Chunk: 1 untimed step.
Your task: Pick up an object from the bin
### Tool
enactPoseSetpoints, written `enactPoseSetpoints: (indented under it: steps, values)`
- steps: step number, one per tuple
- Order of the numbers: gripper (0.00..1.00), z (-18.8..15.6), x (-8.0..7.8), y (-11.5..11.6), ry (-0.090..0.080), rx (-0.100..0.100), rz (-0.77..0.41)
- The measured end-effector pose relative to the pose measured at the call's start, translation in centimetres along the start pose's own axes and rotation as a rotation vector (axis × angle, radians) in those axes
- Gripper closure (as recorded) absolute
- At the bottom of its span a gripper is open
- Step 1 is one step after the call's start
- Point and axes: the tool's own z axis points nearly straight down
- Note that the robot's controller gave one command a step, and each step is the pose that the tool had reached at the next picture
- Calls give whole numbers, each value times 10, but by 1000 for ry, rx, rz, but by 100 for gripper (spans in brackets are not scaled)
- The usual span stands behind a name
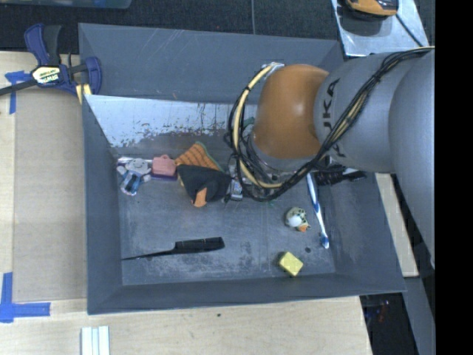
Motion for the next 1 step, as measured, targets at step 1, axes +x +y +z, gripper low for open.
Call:
enactPoseSetpoints:
  steps: [1]
  values:
    - [100,-24,0,0,3,1,0]
